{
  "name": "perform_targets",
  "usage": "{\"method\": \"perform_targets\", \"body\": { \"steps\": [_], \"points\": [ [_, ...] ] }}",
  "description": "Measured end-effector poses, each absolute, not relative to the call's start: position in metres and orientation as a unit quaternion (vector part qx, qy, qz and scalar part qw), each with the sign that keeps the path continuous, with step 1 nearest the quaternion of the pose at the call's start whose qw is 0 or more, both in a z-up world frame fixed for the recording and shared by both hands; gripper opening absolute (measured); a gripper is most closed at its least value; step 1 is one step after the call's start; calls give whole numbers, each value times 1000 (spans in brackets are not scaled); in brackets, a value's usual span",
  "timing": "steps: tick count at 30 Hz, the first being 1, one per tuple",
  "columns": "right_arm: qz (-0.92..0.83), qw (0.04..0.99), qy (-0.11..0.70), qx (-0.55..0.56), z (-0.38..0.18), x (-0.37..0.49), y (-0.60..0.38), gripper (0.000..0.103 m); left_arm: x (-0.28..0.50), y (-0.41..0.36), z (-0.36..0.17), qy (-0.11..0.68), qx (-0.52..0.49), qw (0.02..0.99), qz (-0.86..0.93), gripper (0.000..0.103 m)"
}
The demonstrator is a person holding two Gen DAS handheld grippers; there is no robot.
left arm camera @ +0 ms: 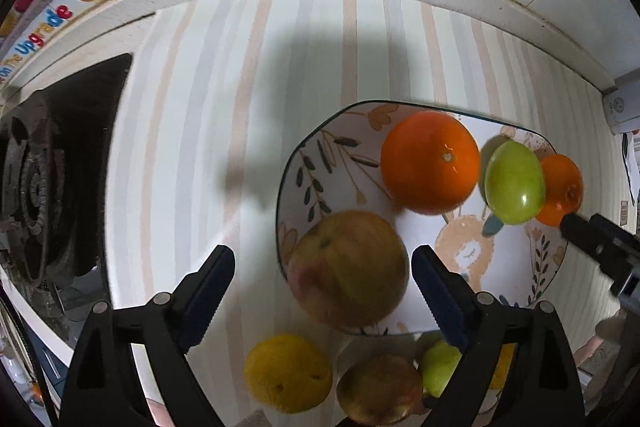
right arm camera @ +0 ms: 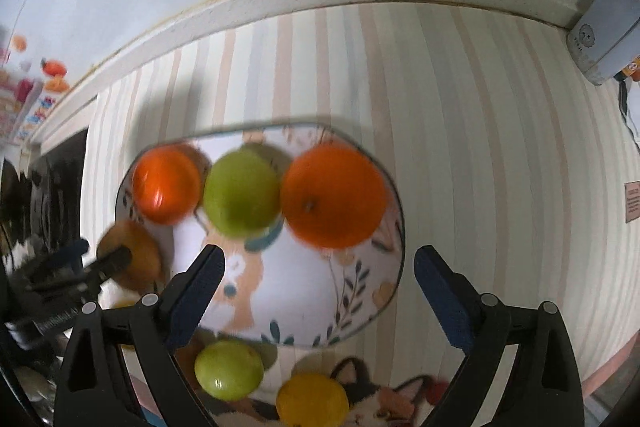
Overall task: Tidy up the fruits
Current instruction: 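Withdraw both tools from the plate back toward the remaining fruits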
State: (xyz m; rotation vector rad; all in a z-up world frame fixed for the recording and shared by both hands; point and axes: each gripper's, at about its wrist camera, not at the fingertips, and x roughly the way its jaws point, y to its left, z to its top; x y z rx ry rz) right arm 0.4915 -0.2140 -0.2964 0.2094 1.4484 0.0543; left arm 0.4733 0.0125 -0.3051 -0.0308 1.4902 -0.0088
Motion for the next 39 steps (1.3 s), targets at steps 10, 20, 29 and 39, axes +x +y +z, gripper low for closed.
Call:
{"method": "perform_targets", "body": {
  "steps": [10,20,29,39],
  "points": [
    [30,757,649,67,-274,435,-194,98,425,5,-268,649,1,761,1,91],
    [34,795,603,60,-216,382,-184,98,375,12,-216,602,-16,799,0,91],
    [32,828,558,51,-153,328,-183,98,332,7,-159,547,-5,837,-8,91],
    [32,848,526,57,-100,270,-189,98,286,-1,-113,505,-5,863,-16,91]
  ]
}}
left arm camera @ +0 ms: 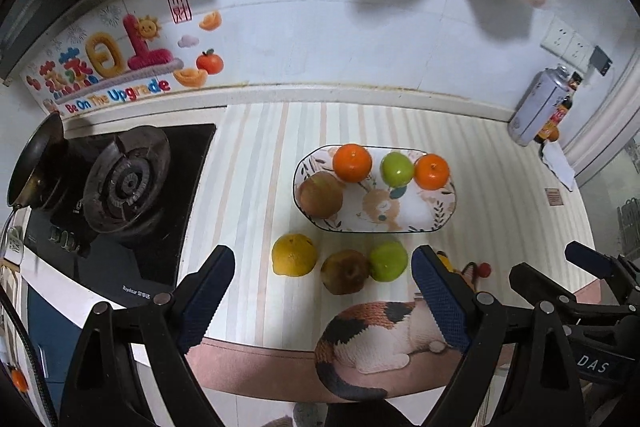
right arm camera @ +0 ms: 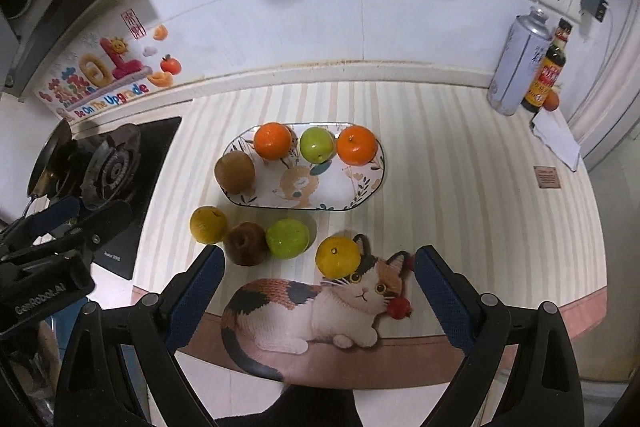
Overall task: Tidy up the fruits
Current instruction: 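Withdraw both tools from the plate back toward the remaining fruits, then grasp a green apple with the right tool while the left tool grasps yellow citrus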
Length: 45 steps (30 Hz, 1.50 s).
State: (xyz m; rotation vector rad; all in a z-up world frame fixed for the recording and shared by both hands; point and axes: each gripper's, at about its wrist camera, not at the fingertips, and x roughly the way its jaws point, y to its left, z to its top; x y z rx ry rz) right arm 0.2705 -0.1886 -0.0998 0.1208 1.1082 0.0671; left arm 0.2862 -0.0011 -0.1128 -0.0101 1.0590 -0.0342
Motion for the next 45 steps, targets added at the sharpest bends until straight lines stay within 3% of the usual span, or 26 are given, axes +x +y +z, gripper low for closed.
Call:
{"method": "perform_targets", "body": {
  "steps": [19,20,21,32,38,45],
  "points": [
    [35,854,511,90,-89,256,-191,98,262,6,-101,487,-24,873,-13,91],
    [33,852,514,93,-93,259,-192,98,266,8,-105,491,-22,871,-10,95],
    [31,849,518,99,-99,262,-195,98,269,9,-108,494,-20,869,-8,103],
    [51,774,605,178,-228,316,-196,97,315,58,-198,574,-45,816,58,103],
    [76,739,632,223,-284,351,-171,80,339,74,-245,622,-78,775,78,103],
    [76,718,659,211,-313,380,-152,77,370,74,-295,678,-130,722,53,103]
  ]
}}
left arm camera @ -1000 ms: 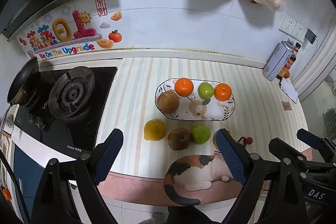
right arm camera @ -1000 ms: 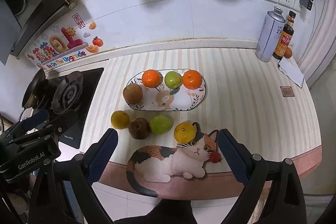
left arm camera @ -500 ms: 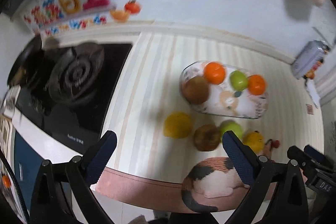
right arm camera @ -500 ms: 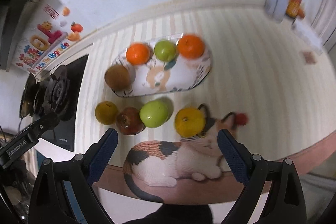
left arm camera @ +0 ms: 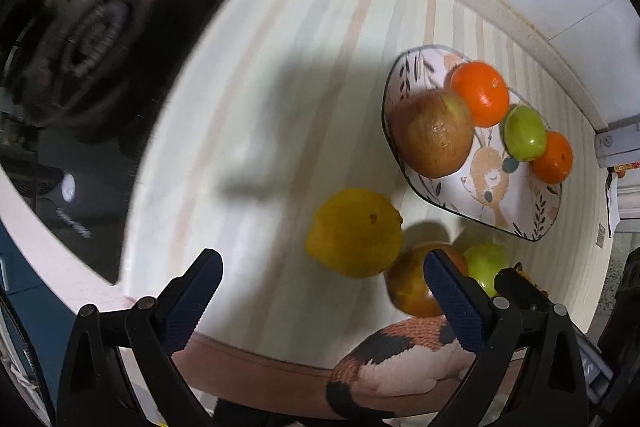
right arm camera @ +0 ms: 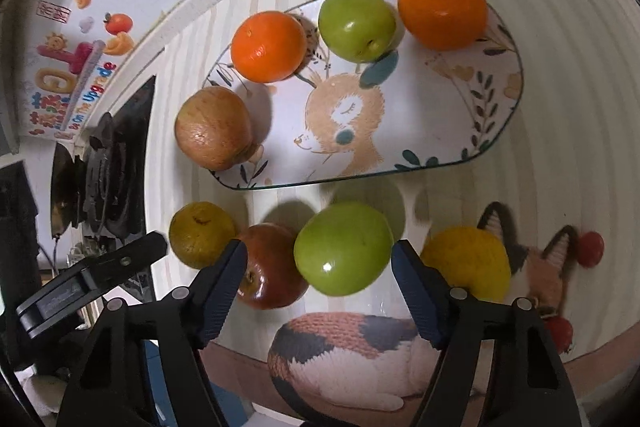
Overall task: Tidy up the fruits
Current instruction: 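Grasp a green apple with the right tool while the left tool grasps yellow citrus, then carry the green apple and yellow citrus onto the plate and open both tools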
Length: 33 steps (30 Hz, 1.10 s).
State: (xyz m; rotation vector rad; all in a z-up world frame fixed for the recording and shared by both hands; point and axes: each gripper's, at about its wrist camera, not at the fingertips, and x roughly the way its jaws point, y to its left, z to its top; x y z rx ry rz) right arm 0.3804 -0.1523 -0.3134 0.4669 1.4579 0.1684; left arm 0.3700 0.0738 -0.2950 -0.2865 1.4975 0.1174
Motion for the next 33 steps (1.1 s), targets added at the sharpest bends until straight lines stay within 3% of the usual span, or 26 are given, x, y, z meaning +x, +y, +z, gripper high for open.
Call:
{"method": "perform_targets", "body": {
  "steps": [8,10,11,12,24,26,27,33],
  "points": [
    [74,702,681,194,-330,393,-146,77,390,63,-333,707,-127,695,22,101],
    [74,698,686,190,-334,396,-143,77,391,58,-338,708,-121,696,13,86],
    [74,698,688,186,-335,397,-141,77,390,56,-340,709,-119,695,7,72],
    [75,697,690,179,-337,397,-139,77,390,54,-341,711,-122,692,-1,65],
    [80,683,710,154,-345,412,-124,77,375,47,-336,706,-93,702,-6,62],
    [87,676,716,152,-346,415,-122,73,375,46,-336,706,-93,702,-6,62],
    [89,673,720,146,-346,414,-121,63,374,48,-336,706,-93,702,-6,62],
    [91,684,713,125,-348,414,-115,65,372,54,-335,705,-95,703,-9,62]
  ]
}}
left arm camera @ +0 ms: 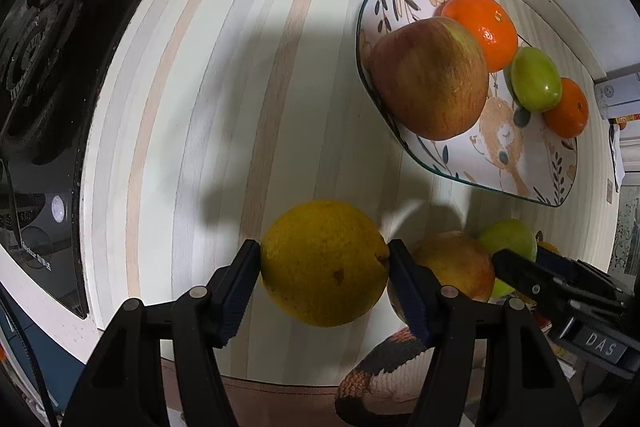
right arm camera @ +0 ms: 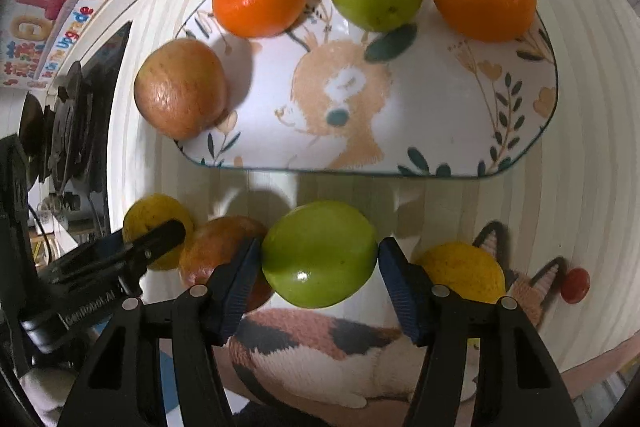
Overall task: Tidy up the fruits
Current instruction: 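Carry the green apple and yellow citrus onto the plate and open both tools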
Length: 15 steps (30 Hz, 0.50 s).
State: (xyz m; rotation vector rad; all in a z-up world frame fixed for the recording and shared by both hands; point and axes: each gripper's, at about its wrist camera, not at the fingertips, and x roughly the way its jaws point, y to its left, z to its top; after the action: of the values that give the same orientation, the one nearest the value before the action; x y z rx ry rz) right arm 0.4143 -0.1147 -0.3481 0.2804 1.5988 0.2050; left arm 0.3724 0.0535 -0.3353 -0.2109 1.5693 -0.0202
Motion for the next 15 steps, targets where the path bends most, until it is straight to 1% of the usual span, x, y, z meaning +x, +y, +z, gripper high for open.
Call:
{"method": "perform_targets", "body": {
  "steps": [10,15],
  "points": [
    [109,690,713,55,-349,423,-88,65,380,44,-331,709,-89,699,-4,62],
    [115,688,712,81,-345,410,-97,65,373,46,-329,711,-86,697,-2,62]
  ]
}}
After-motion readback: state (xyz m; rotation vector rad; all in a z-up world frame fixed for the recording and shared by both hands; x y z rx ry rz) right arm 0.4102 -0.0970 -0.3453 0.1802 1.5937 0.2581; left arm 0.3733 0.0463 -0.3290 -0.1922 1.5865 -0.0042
